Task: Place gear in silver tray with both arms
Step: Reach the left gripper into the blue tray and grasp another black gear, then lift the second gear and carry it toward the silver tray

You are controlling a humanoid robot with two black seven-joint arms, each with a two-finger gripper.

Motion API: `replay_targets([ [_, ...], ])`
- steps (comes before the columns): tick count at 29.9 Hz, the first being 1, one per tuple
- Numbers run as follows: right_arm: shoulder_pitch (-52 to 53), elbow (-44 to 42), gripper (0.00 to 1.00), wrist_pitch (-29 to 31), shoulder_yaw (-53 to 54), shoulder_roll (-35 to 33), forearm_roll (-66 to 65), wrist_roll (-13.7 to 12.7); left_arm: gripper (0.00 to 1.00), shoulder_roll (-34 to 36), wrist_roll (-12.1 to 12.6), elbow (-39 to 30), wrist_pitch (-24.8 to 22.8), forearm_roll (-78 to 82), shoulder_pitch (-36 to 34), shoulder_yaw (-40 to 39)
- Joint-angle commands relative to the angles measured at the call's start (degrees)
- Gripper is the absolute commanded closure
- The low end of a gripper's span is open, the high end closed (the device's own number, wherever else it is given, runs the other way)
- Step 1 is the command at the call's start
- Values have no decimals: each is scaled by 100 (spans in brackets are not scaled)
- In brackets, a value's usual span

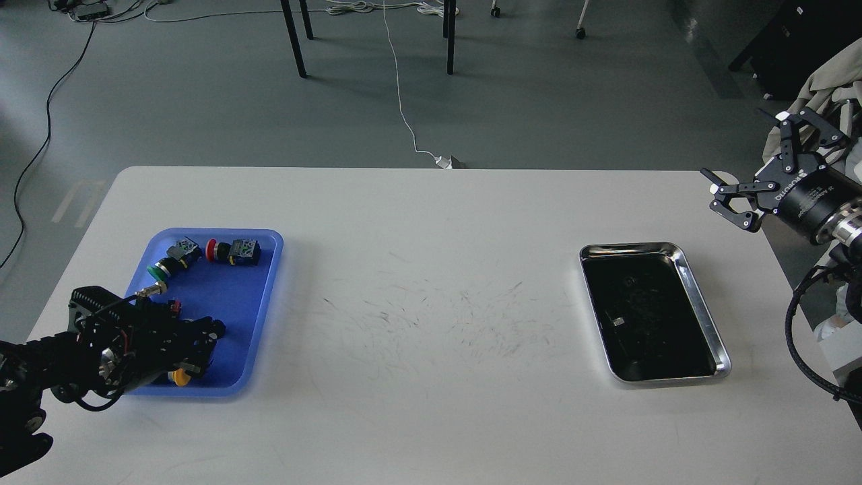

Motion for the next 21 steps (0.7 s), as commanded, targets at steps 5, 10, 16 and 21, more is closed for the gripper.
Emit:
replay_targets([
  [5, 0, -31, 1, 1, 96, -8, 0, -9, 92, 386, 219, -1125, -579, -246, -1131, -94],
  [10, 0, -189, 1, 1, 96, 1, 0, -9, 92, -42, 694, -1697, -1081, -571, -1932, -129],
  [16, -8, -496, 1, 1, 105, 71, -9, -9, 92, -1571, 1194, -1628, -1450, -651, -2100, -112],
  [21, -8, -734, 1, 1, 69, 176, 0, -26, 92, -2802, 1441, -1136, -1556, -545, -2012, 29],
])
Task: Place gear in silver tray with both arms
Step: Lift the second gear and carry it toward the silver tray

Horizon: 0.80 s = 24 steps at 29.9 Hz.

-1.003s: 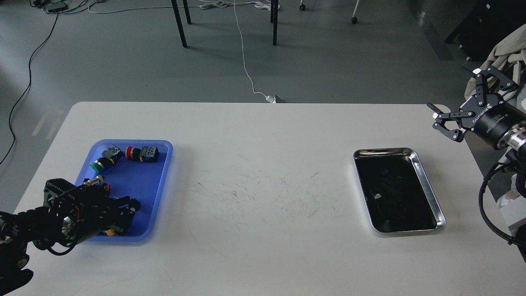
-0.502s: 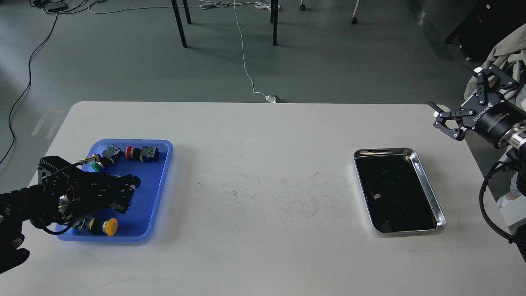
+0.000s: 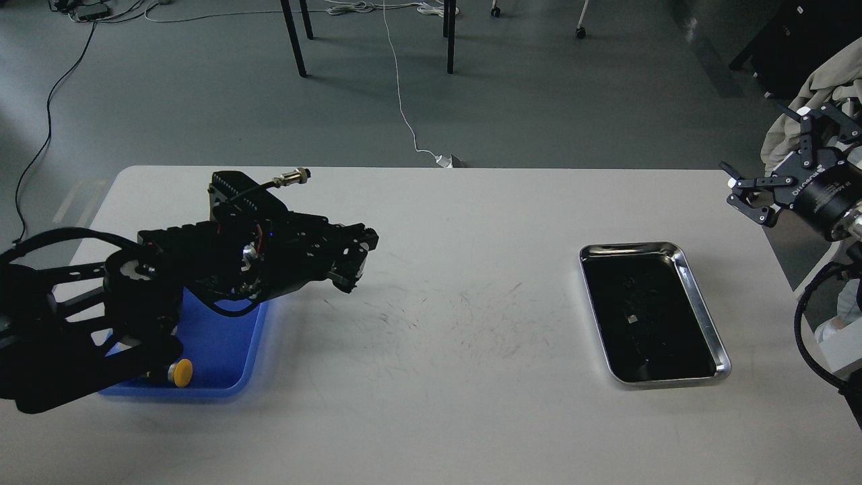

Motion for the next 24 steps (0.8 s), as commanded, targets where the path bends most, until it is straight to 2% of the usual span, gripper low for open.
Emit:
replay_targets([
  [1, 4, -142, 1, -1, -39, 69, 4, -21, 92, -844, 178, 317, -52, 55, 42, 190],
  [10, -5, -239, 1, -1, -74, 77, -5, -30, 92, -2129, 346, 940, -52, 64, 51, 420],
  [24, -40, -239, 1, -1, -74, 77, 4, -30, 91, -3509, 284, 2197, 0, 152, 42, 701],
])
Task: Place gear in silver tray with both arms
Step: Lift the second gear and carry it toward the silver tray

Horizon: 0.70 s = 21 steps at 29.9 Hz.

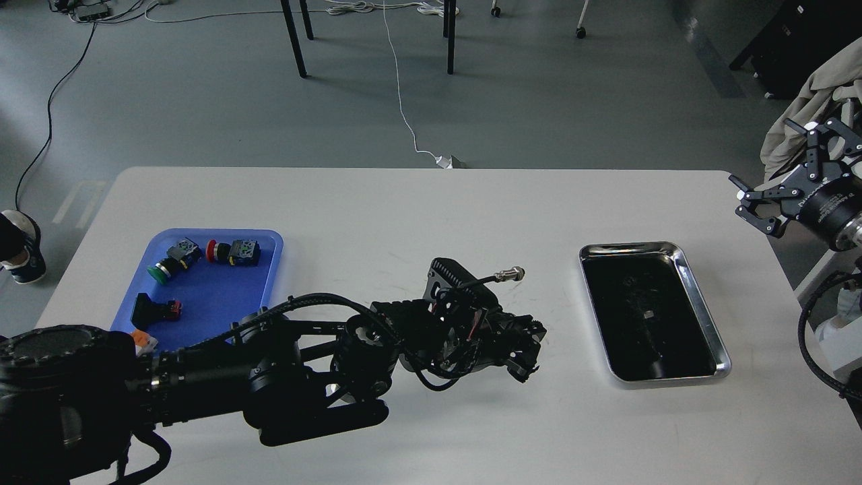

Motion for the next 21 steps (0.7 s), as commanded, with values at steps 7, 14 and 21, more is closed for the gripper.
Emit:
replay_targets([
  [7, 0, 0, 1, -1, 9, 0, 3, 9, 91, -187, -81, 1102, 80, 9, -7, -6],
  [14, 0, 0, 1, -1, 18, -9, 3, 9, 90, -187, -239, 1683, 80, 9, -7, -33],
  [21, 0, 0, 1, -1, 18, 0, 3, 9, 82, -187, -230, 1683, 97, 9, 2, -41],
])
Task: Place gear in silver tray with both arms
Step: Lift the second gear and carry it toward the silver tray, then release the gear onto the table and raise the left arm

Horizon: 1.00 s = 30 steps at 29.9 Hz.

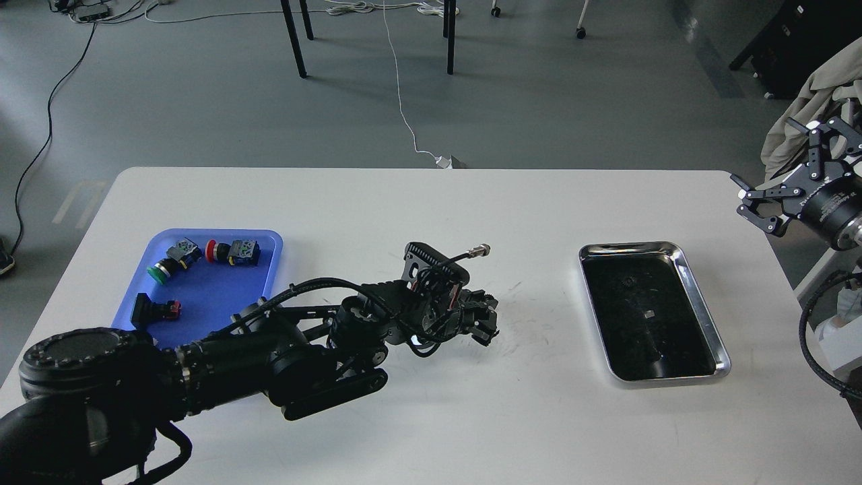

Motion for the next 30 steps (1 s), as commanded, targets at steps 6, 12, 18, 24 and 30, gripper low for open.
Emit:
replay_targets([
  [6, 0, 0, 1, 0, 1, 8, 0, 1, 48, 1, 0, 2, 136, -19, 3, -5],
  [12, 0, 26, 1, 0, 54, -1, 0, 1, 14, 1, 0, 2, 258, -81, 3, -5],
  [18, 26, 97, 1, 0, 72, -54, -9, -8, 3, 1, 0, -69, 548, -177, -67, -154],
  [24, 193, 105, 1, 0, 37, -98, -27, -26, 3, 1, 70, -86, 795, -634, -93, -1215],
  [30, 562, 491, 1, 0, 10, -387, -562, -52, 3, 79, 70, -95, 865, -1213, -93, -2561],
])
